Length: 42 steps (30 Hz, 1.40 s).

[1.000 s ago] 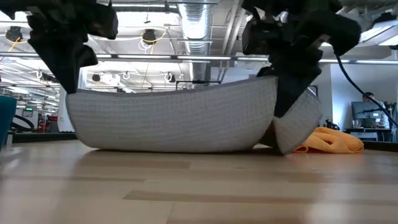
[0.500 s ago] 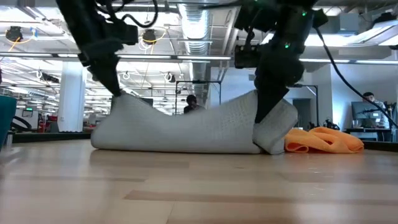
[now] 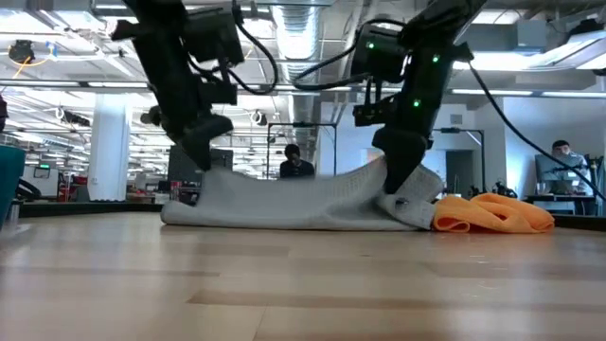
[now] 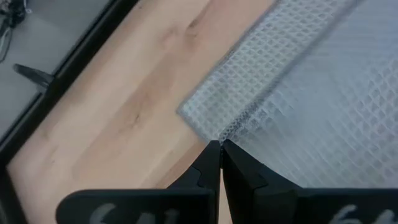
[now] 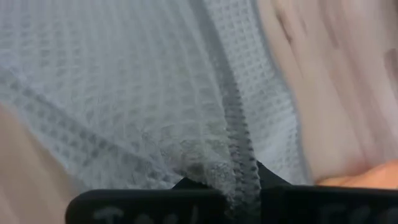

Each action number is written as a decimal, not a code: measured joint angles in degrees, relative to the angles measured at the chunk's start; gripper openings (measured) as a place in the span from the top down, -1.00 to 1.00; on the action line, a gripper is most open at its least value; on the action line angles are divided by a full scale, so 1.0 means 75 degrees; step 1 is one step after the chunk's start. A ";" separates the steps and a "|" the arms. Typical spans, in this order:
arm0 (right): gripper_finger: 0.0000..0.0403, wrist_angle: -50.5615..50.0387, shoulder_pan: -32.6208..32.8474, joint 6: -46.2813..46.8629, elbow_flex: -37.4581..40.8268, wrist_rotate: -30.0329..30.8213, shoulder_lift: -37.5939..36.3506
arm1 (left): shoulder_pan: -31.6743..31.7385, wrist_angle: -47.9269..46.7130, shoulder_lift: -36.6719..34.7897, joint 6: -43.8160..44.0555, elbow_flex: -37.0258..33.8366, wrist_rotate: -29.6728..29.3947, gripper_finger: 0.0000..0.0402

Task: Fold microfiber towels
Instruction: Fold the gray microfiber towel

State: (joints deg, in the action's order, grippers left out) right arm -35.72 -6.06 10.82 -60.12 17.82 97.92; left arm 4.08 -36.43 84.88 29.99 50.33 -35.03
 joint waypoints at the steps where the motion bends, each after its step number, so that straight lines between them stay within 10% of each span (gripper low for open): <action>1: 0.93 0.0036 -0.0051 -0.0086 -0.0017 0.0014 0.0058 | 0.0093 0.0078 0.0083 -0.0083 -0.0003 0.0014 1.00; 16: 0.76 0.0262 -0.0468 -0.0304 0.0001 -0.0200 0.0112 | 0.0944 0.0691 0.0466 -0.0644 -0.0003 0.0209 0.96; 28: 0.20 0.0968 -0.0508 -0.1355 -0.0001 -0.0005 0.0109 | 0.1023 0.0998 0.0465 -0.1146 0.0005 0.0021 0.34; 42: -0.14 0.0164 0.0444 -0.1849 -0.0728 -0.0366 -0.0327 | -0.0549 0.0341 0.0452 -0.3835 0.0378 0.2421 0.21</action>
State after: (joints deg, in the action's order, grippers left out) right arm -34.49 -2.73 -3.05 -65.58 15.07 95.47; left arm -0.04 -33.88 88.27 1.23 53.16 -16.87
